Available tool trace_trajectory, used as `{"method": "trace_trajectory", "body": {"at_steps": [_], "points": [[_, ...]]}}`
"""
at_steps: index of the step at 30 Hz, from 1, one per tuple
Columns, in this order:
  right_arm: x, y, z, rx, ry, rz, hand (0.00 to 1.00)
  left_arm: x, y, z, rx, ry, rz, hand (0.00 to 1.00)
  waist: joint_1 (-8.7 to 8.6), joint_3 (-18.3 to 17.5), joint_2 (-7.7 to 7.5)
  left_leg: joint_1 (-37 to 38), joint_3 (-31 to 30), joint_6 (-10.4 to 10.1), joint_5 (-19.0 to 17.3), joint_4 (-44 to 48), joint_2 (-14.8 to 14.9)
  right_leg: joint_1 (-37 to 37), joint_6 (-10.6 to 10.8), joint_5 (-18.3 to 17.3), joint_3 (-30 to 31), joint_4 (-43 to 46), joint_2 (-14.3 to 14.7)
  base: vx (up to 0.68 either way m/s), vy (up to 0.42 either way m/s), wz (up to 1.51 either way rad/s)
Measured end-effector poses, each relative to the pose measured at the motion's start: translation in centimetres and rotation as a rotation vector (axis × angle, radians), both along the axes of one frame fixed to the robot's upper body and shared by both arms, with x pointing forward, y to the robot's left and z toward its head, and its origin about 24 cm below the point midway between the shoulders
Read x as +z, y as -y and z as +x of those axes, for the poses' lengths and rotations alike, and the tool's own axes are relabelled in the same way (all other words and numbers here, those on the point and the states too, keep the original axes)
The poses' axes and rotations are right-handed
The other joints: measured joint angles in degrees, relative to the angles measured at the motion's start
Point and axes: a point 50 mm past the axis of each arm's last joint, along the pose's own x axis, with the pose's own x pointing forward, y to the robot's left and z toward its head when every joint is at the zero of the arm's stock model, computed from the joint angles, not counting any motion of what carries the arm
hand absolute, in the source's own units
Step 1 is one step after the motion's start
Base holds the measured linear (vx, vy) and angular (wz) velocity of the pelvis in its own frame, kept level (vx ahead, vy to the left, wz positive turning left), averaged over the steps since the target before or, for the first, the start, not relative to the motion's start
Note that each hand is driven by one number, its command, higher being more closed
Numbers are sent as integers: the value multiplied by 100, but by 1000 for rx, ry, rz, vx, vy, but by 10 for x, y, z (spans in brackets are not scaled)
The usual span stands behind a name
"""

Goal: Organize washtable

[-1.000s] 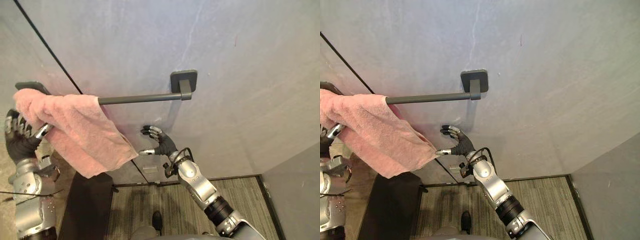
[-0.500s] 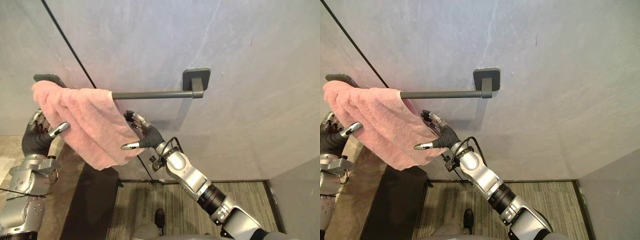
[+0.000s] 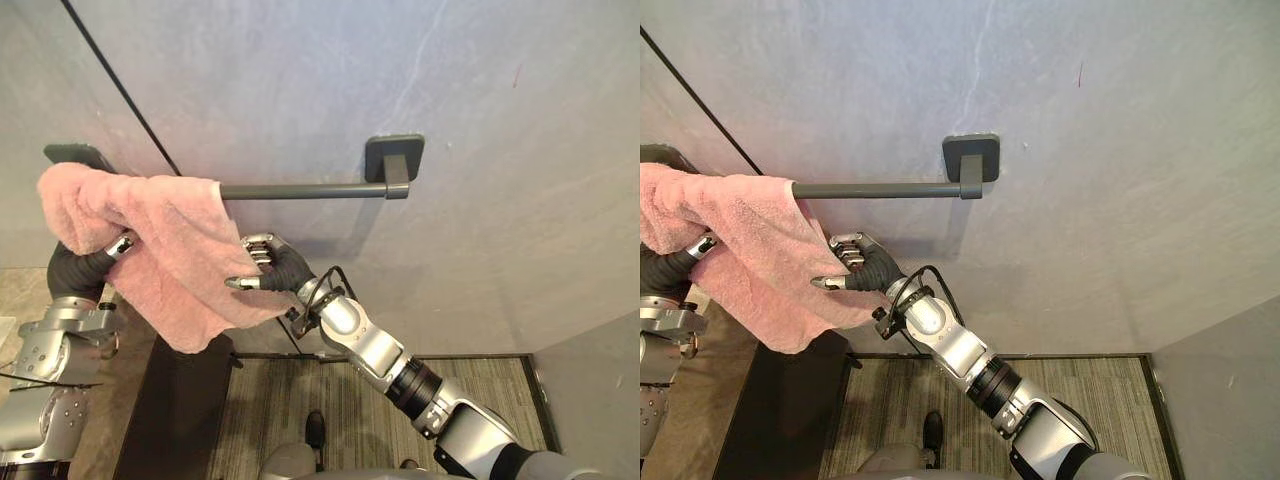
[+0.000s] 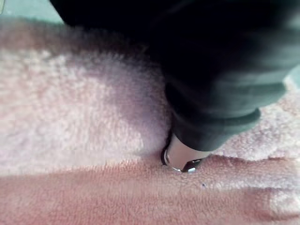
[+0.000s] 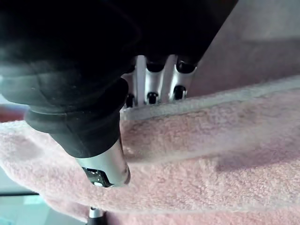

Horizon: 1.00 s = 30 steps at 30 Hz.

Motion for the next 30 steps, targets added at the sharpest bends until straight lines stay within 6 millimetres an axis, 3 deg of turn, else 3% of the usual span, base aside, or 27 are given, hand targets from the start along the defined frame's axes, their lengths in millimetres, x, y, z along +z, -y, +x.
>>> {"method": "trace_trajectory", "body": {"at_steps": [9,14,20,21,26,30], "points": [[4,15,13,-85,13,12,100,0,11,-2,4,33,6,100,-43,-7,-15,5,25,-18,16,-7,35,-2,-57,42,15,-30,32,-1,1,-1],[-4,43,18,-154,6,5,100,1,26,-4,-38,80,-22,100,-89,-14,-57,36,51,-26,32,-23,54,70,-57,120,30,-156,55,-13,8,-2],[-8,104,22,-349,16,41,100,0,64,-8,-202,102,-41,100,-254,-21,-99,42,156,-29,37,-52,59,59,-9,234,148,-240,67,-47,27,-8],[-5,120,24,-405,44,38,100,-1,75,-9,-251,109,-43,100,-348,-27,-108,44,197,-11,51,-53,60,66,-3,291,191,-321,86,-71,38,-14],[-10,139,15,-451,60,43,100,-4,91,-9,-300,125,-68,100,-527,-52,-149,49,296,-9,53,-55,65,59,14,377,284,-423,102,-21,29,-14],[-11,143,12,-453,76,33,100,-5,95,-8,-297,138,-78,100,-531,-79,-191,67,321,4,80,-54,65,57,15,384,328,-427,110,8,7,-3]]}}
